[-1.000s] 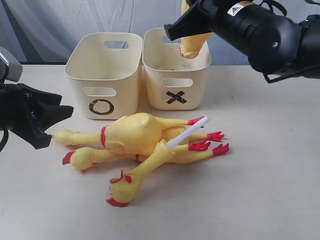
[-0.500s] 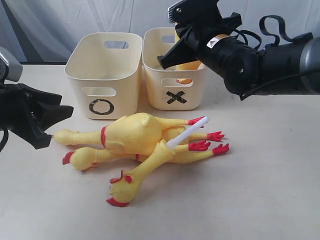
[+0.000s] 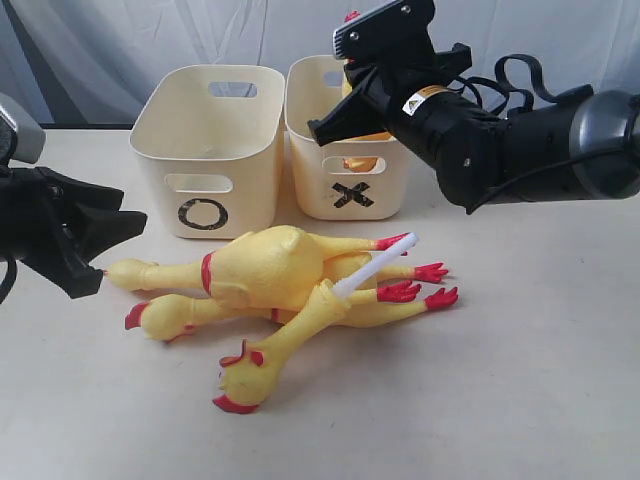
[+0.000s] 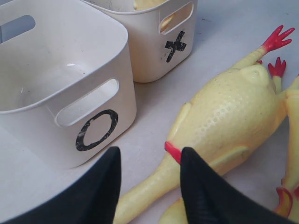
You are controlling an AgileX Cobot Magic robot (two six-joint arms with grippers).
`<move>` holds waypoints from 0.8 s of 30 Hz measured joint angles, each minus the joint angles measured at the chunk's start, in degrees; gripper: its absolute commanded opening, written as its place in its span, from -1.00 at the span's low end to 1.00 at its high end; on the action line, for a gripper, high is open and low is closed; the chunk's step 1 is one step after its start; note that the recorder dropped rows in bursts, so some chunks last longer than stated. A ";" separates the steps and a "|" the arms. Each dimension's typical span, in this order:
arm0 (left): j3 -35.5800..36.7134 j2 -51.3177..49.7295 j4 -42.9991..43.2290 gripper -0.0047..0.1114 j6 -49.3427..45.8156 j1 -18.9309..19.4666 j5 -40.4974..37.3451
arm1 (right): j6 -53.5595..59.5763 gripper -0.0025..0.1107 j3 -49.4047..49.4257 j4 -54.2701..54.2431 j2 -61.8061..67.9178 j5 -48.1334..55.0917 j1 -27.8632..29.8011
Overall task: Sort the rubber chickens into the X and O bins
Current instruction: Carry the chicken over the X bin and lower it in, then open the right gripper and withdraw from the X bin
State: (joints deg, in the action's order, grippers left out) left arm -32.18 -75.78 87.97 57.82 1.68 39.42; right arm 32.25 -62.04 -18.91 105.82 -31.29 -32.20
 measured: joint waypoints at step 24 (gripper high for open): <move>0.00 0.00 0.00 -0.23 0.00 0.00 0.00 | -0.70 0.12 -0.13 0.53 -7.50 5.86 0.00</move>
State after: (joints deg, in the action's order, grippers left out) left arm -32.18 -75.78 87.97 57.82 1.68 39.42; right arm 31.55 -62.17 -18.38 98.32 -25.43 -32.20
